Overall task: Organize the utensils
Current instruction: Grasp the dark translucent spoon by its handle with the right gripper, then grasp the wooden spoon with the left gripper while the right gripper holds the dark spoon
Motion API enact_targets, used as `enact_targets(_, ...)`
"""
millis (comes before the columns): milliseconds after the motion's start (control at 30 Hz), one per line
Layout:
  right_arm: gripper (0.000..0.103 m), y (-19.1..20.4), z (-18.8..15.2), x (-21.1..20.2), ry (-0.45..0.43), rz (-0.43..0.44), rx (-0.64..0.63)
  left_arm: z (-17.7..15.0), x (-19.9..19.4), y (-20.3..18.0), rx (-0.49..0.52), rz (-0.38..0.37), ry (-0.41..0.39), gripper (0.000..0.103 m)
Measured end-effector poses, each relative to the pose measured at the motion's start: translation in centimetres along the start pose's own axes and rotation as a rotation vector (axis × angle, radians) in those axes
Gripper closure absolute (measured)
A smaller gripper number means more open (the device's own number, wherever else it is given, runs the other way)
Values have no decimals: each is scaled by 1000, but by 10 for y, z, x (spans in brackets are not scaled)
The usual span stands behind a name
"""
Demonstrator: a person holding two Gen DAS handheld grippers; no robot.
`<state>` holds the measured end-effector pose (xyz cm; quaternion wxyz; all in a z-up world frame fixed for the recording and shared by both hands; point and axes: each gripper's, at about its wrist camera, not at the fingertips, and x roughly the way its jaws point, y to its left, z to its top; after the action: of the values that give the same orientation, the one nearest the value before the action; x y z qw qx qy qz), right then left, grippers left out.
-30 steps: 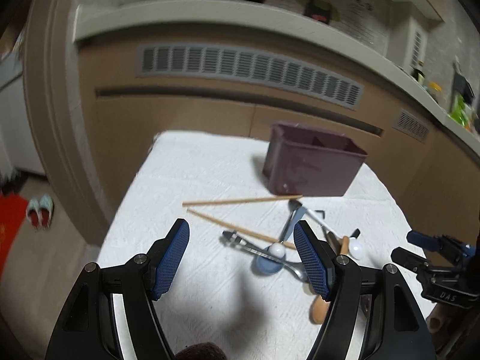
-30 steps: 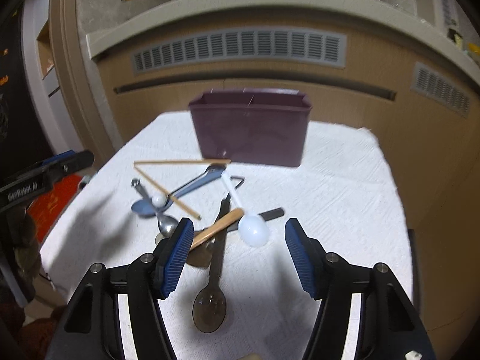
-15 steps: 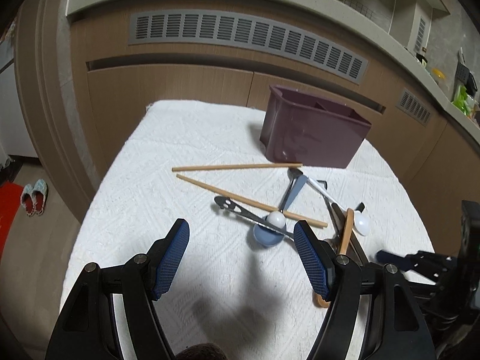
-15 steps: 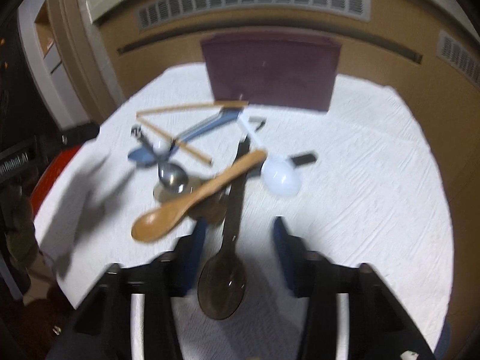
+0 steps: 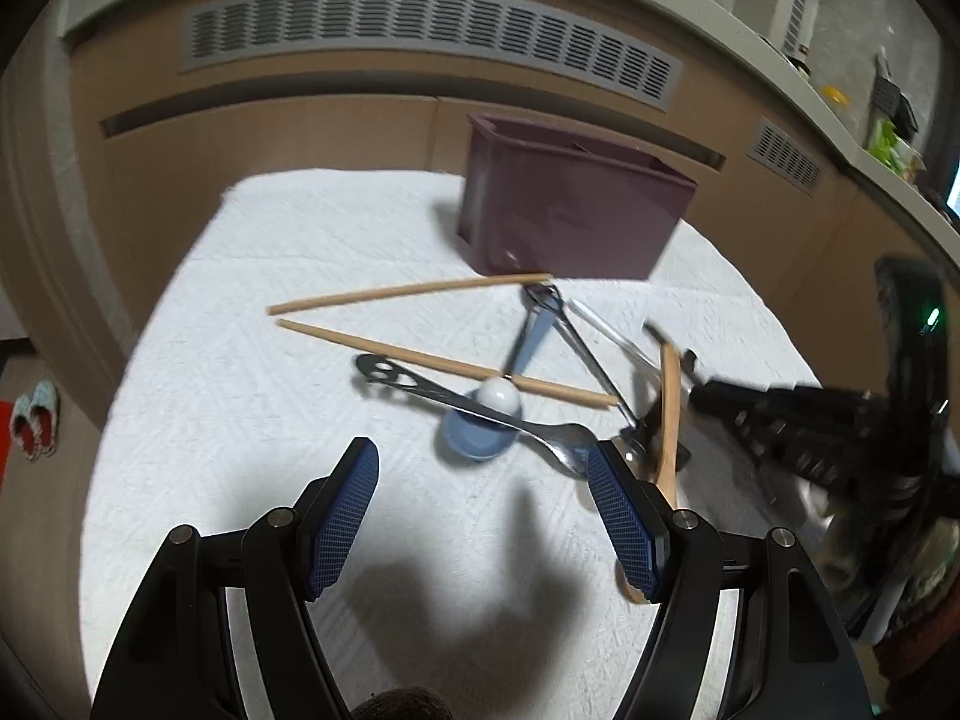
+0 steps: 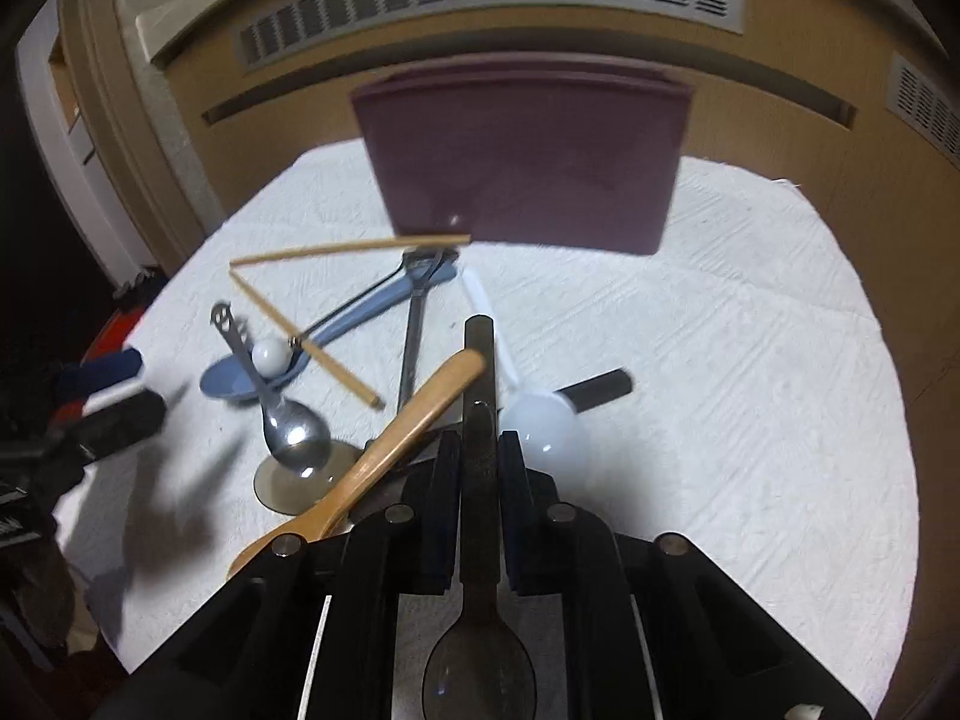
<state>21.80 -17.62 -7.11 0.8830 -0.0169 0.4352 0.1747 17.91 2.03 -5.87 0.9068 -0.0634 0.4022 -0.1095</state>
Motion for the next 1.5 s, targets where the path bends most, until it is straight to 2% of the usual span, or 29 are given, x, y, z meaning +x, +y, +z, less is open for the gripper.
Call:
enact_targets(167, 92, -12, 10, -23, -59, -4, 44, 15, 24, -10, 45, -45, 71, 31)
enact_targets(267, 92, -14, 12, -33, -95, -13, 35, 21, 27, -31, 97, -87, 61, 31)
enact_targets(333, 92, -12, 12, -33, -114, -29, 27, 24, 31, -45, 122, -122, 78, 34)
enact_targets(400, 92, -18, 10, -34, -122, -41, 44, 28, 41, -58, 136, -155, 117, 47)
enact_targets(533, 92, -30, 0, -31, -102, -33, 72, 31, 62, -77, 174, -171, 201, 50)
enact_targets(633, 92, -37, -11, -28, -87, -13, 91, 30, 74, -92, 224, -134, 238, 55)
enact_targets(700, 92, -38, -17, -24, -78, 2, 100, 28, 82, -100, 245, -92, 253, 65)
enact_targets(767, 92, -38, -23, -22, -68, 12, 101, 28, 87, -103, 238, -77, 268, 70)
enact_targets(900, 92, -38, -31, -17, -49, 23, 101, 29, 90, -107, 230, -68, 250, 83)
enact_targets(1033, 90, -39, -30, -14, -22, 36, 106, 28, 79, -97, 192, -72, 217, 91)
enact_targets(1300, 89, -37, -12, 11, 54, 4, 74, 30, 55, -67, 90, -112, 153, 91)
enact_targets(1433, 91, -27, -3, 20, 65, -50, 1, 33, 47, -55, 50, -122, 122, 91)
enact_targets(1500, 91, -24, -1, 17, 61, -41, -17, 36, 42, -50, 32, -126, 92, 91)
